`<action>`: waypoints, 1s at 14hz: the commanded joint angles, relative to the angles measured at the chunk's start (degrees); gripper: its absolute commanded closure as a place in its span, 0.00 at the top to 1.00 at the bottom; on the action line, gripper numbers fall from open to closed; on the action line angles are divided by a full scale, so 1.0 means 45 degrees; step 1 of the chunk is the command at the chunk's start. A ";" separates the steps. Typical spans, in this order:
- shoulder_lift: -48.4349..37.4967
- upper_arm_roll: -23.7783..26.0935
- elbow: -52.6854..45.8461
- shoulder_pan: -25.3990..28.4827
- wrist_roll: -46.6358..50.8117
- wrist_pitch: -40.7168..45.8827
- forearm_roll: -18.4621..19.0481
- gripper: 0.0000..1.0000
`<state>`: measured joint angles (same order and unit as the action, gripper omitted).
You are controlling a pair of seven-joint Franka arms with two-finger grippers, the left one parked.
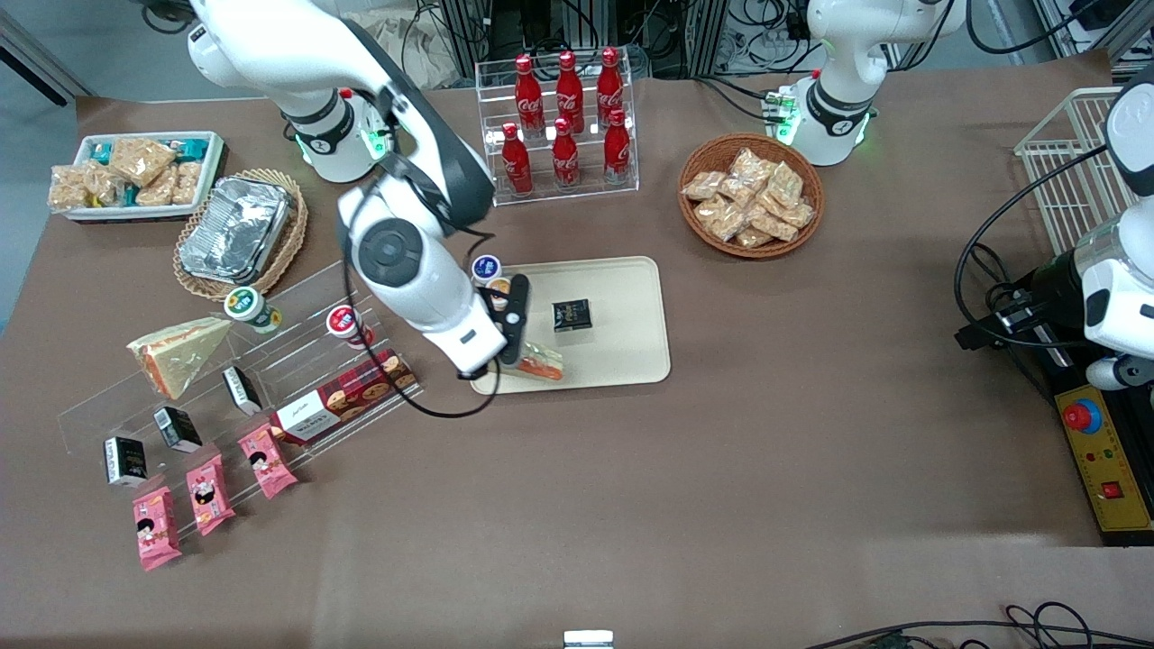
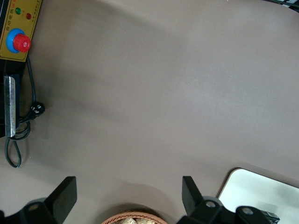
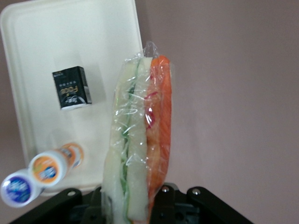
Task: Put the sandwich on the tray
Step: 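Lower the sandwich onto the tray and open the right gripper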
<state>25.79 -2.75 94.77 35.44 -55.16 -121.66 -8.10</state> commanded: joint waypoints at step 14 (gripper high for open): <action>0.2529 -0.0190 0.0053 0.1480 -0.3074 -0.2300 0.0139 0.00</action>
<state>36.53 -2.97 94.82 41.29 -68.15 -131.02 -8.03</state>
